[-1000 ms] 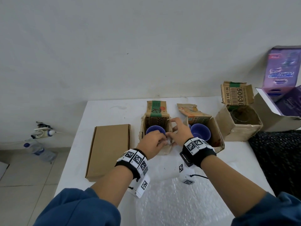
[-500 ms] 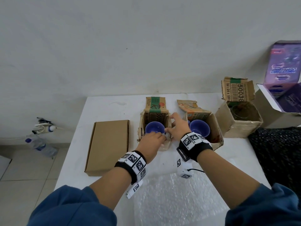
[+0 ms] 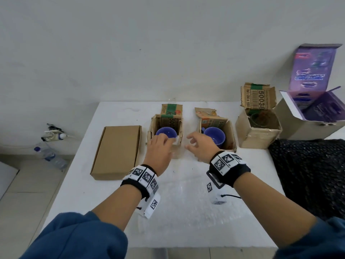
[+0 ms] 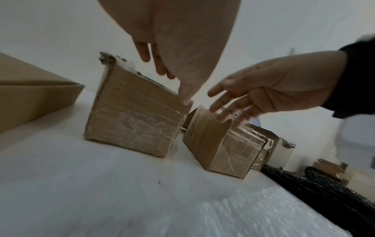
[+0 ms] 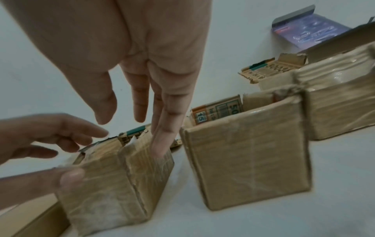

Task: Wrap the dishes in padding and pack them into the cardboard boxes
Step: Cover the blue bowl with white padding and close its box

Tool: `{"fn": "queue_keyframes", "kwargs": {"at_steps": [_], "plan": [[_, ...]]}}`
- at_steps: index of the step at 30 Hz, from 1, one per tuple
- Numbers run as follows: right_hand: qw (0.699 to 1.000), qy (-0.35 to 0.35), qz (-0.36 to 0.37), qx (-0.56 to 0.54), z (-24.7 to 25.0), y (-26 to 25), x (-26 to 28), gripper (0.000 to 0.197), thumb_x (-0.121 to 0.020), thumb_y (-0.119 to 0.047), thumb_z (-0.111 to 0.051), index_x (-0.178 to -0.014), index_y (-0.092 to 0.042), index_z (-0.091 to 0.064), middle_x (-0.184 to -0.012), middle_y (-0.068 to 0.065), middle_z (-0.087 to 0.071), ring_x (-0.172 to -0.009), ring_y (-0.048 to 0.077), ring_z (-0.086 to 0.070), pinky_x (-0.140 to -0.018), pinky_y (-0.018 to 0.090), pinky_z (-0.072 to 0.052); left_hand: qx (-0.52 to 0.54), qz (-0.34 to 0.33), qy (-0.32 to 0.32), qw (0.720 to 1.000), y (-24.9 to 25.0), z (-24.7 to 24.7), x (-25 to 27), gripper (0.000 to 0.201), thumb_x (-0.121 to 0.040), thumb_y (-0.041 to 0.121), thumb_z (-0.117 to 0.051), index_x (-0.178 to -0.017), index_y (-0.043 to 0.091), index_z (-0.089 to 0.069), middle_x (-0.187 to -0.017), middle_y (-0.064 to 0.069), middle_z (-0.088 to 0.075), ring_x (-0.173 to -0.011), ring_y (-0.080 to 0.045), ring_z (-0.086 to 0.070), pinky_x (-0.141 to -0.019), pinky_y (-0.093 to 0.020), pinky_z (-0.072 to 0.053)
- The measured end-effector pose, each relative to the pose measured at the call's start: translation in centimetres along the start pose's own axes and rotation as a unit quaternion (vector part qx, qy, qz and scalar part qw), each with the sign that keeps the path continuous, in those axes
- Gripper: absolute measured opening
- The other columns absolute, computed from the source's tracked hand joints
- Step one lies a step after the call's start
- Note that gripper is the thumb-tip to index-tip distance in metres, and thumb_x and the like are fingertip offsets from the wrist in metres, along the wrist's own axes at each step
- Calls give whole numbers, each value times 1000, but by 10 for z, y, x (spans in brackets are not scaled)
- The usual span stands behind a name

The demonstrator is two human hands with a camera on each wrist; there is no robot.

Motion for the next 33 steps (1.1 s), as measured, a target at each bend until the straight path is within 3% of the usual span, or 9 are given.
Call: {"fn": "queue_keyframes", "kwargs": {"at_steps": [3, 5, 8, 12, 15, 18, 26, 29, 33], "plan": [[999, -29, 13, 32, 4, 22, 34, 28, -88, -28, -61, -112, -14, -58, -99, 1, -58, -91, 17, -56, -83, 30, -47, 0, 48, 8, 999, 8, 7, 33, 41, -82, 27, -64, -121, 17, -53, -116, -4, -51, -112, -26, -47, -91, -37, -41], [998, -41, 8, 45, 5, 46, 56, 23, -87, -29, -62, -105, -14, -61, -96, 0, -60, -89, 17, -56, -81, 28, -45, 10, 96, -17, 995, 9, 0, 59, 35, -85, 33, -61, -116, 18, -54, -115, -3, -53, -108, -23, -51, -88, -35, -44], [991, -76, -35, 101, 6, 83, 86, 31, -88, -35, -61, -109, -13, -60, -102, 3, -62, -96, 19, -57, -83, 25, -42, 26, 218, -74, 973, 1, -17, 103, 39, -86, 43, -58, -116, 18, -51, -118, -2, -51, -108, -21, -50, -85, -34, -47], [974, -132, -81, 167, -11, 124, 112, 45, -87, -46, -60, -118, -14, -56, -119, 9, -57, -111, 23, -53, -92, 28, -40, -23, 330, -186, 925, -6, -38, 149, 67, -79, 65, -55, -123, 16, -43, -124, -6, -44, -116, -24, -44, -86, -37, -48], [967, -137, -103, 186, -25, 136, 121, 56, -86, -53, -57, -129, -17, -50, -130, 11, -43, -122, 28, -44, -102, 34, -39, -55, 327, -212, 919, 0, -47, 157, 78, -72, 74, -53, -123, 16, -45, -125, -6, -42, -117, -24, -42, -88, -36, -47], [963, -129, -101, 213, -31, 135, 125, 61, -87, -56, -53, -134, -18, -45, -133, 11, -37, -125, 31, -37, -106, 37, -35, -84, 300, -195, 930, 9, -48, 153, 71, -74, 72, -53, -119, 17, -50, -121, -4, -47, -112, -23, -45, -85, -34, -47], [977, -104, -107, 150, -28, 136, 130, 57, -90, -55, -47, -133, -18, -48, -134, 11, -42, -127, 31, -36, -107, 38, -33, 102, 282, -99, 949, 40, -37, 136, 25, -88, 31, -61, -106, 14, -57, -97, -1, -64, -88, -19, -60, -74, -30, -48], [989, -77, -114, 45, -18, 129, 133, 66, -87, -65, -40, -134, -18, -45, -136, 11, -48, -126, 30, -42, -107, 39, -34, 317, 275, -49, 906, 60, -32, 115, 23, -84, 24, -68, -101, 10, -62, -89, -1, -65, -81, -17, -62, -74, -23, -45], [990, -61, -59, -113, 1, 99, 135, 66, -89, -58, -45, -139, -17, -35, -137, 2, -47, -125, 21, -46, -96, 27, -33, 530, 261, -45, 806, 100, -19, 83, 20, -87, 16, -65, -106, 11, -65, -101, -6, -71, -92, -16, -66, -85, -26, -51]]}}
Point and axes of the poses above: each hand's wrist, its own x-axis away from the middle knuckle, its own z-axis out of the back of the hand, y = z × x, the point moved 7 cm from there along -x, towards the middle knuckle
